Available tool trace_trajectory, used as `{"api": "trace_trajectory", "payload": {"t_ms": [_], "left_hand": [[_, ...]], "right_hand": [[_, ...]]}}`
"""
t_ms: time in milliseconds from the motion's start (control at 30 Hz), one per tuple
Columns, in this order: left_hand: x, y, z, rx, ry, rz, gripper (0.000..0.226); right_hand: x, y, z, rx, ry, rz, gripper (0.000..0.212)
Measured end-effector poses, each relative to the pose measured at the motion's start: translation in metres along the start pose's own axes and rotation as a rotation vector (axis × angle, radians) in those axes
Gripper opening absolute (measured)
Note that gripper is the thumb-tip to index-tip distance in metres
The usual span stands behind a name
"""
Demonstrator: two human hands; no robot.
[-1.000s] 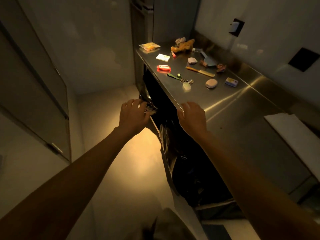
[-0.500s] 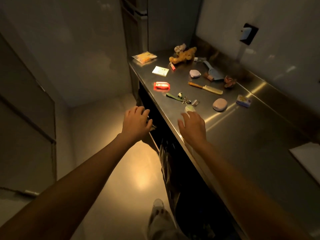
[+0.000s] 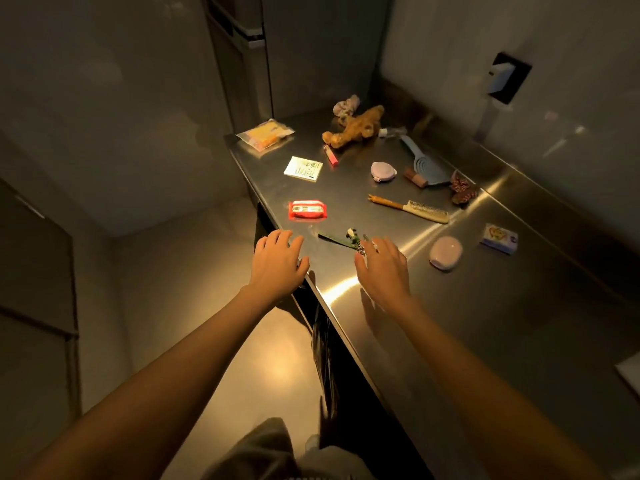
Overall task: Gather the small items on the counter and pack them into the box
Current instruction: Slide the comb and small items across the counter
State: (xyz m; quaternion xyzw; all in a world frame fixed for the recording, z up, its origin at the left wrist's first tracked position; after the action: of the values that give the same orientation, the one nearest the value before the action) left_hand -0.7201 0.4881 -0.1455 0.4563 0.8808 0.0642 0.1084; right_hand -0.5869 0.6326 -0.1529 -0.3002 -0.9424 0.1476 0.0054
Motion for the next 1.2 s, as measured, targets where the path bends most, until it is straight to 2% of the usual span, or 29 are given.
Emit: {"api": "trace_trajectory", "payload": {"t_ms": [267, 533, 733, 867, 1000, 1100, 1200], "left_hand": [[0.080, -0.006, 0.014, 0.030, -0.028, 0.168, 0.044], [0.168, -0.032, 0.019, 0.043, -0.128, 0.324, 0.049], [0.203, -0.047, 0.044, 0.063, -0.238, 0.465, 0.058], [0.210, -0.045, 0.057, 0.042, -0.279, 0.593, 0.055], [0.212, -0.040, 0.064, 0.032, -0.213, 0.671, 0.041], [0.214, -0.037, 0.064, 0.001, -0.176, 0.699, 0.043], [0.218, -0.045, 0.066, -0.029, -0.161, 0.671, 0.040]], "right_hand": [[0.047, -0.005, 0.026, 0.007, -0.060, 0.129, 0.041], [0.103, -0.009, 0.041, -0.009, -0.143, 0.361, 0.049], [0.110, -0.007, 0.053, -0.042, -0.131, 0.494, 0.050], [0.100, 0.005, 0.062, -0.074, -0.170, 0.558, 0.052], [0.089, 0.018, 0.070, -0.100, -0.162, 0.606, 0.056], [0.082, 0.025, 0.079, -0.110, -0.126, 0.647, 0.059], [0.073, 0.029, 0.088, -0.149, -0.031, 0.666, 0.051]]}}
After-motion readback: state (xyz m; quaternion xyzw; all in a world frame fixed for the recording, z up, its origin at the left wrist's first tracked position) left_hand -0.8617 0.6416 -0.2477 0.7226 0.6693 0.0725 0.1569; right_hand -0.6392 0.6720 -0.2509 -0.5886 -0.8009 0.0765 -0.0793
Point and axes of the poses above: each hand's wrist, its own x-axis towards the middle knuckle, its own z-axis out of the palm, y = z × x, the point moved 6 cm from there along x, towards the middle knuckle, and after that the axes turned 15 degrees about -y, right-handed, at the moved point
